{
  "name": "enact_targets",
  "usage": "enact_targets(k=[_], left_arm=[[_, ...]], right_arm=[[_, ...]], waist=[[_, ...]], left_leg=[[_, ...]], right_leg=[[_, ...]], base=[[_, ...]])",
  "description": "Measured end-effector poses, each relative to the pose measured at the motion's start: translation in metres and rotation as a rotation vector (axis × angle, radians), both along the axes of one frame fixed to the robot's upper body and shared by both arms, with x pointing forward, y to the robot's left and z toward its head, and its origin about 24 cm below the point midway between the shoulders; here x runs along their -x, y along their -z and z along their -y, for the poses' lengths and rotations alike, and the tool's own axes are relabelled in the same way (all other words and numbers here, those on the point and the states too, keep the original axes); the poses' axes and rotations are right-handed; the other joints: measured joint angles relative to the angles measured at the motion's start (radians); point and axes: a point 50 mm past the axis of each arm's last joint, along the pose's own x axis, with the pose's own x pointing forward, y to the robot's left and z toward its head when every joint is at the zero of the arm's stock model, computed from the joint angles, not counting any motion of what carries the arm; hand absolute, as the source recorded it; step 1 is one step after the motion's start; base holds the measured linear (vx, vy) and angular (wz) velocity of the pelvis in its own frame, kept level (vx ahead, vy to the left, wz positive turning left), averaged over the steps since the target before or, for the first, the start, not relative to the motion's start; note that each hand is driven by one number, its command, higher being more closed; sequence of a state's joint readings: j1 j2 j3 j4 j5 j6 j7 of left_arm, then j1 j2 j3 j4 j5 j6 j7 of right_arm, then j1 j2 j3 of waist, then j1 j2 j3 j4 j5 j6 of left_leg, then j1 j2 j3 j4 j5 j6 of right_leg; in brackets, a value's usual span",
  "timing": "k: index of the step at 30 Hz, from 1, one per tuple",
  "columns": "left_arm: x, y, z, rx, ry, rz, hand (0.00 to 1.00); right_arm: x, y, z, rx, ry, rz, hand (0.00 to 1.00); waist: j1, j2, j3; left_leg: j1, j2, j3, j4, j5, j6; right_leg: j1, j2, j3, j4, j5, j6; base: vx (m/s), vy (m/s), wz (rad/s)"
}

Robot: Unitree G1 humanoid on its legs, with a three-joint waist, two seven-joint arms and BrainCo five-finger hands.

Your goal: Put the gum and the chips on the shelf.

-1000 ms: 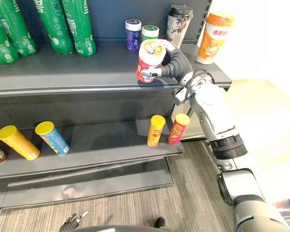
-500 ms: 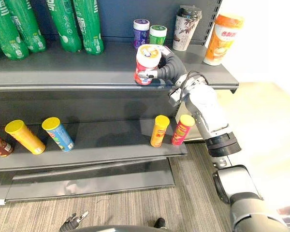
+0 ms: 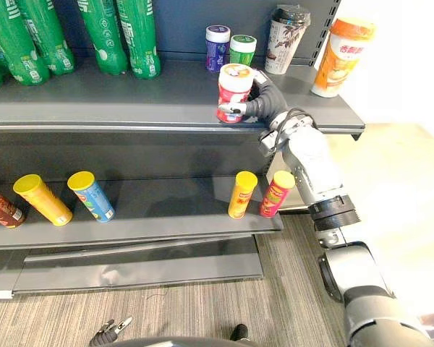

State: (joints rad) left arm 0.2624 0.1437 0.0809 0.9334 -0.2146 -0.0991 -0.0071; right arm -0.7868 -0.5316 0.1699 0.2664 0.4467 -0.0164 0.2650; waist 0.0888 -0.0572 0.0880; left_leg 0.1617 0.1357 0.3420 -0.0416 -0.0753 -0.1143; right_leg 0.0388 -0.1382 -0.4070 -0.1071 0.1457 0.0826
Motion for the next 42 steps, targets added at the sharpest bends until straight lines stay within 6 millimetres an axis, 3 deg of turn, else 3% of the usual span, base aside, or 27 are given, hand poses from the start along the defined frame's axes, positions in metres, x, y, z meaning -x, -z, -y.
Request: enact_targets(k=[7, 42], left_arm=[[0.0, -0.002, -0.002, -0.009, 0.023, 0.008, 0.0], [-0.003, -0.004, -0.003, -0.015, 0.047, 0.014, 0.0]], right_arm=[[-0.003, 0.0, 0.012, -0.026, 0.055, 0.007, 1.0], [-0.009, -0.005, 0.025, -0.046, 0.117, 0.025, 1.0]], waist=[[-0.001, -0.021, 0.016], [-0.001, -0.029, 0.04]], left_leg=[[0.016, -0.011, 0.0, -0.029, 0.014, 0.003], [0.023, -0.019, -0.024, -0.044, 0.019, 0.008]], right_leg=[[0.002, -0.006, 0.0, 0.0, 0.0, 0.0], [0.017, -0.015, -0.024, 0.0, -0.003, 0.004]], base=[[-0.01, 0.006, 0.0], [0.0, 0.0, 0.02]])
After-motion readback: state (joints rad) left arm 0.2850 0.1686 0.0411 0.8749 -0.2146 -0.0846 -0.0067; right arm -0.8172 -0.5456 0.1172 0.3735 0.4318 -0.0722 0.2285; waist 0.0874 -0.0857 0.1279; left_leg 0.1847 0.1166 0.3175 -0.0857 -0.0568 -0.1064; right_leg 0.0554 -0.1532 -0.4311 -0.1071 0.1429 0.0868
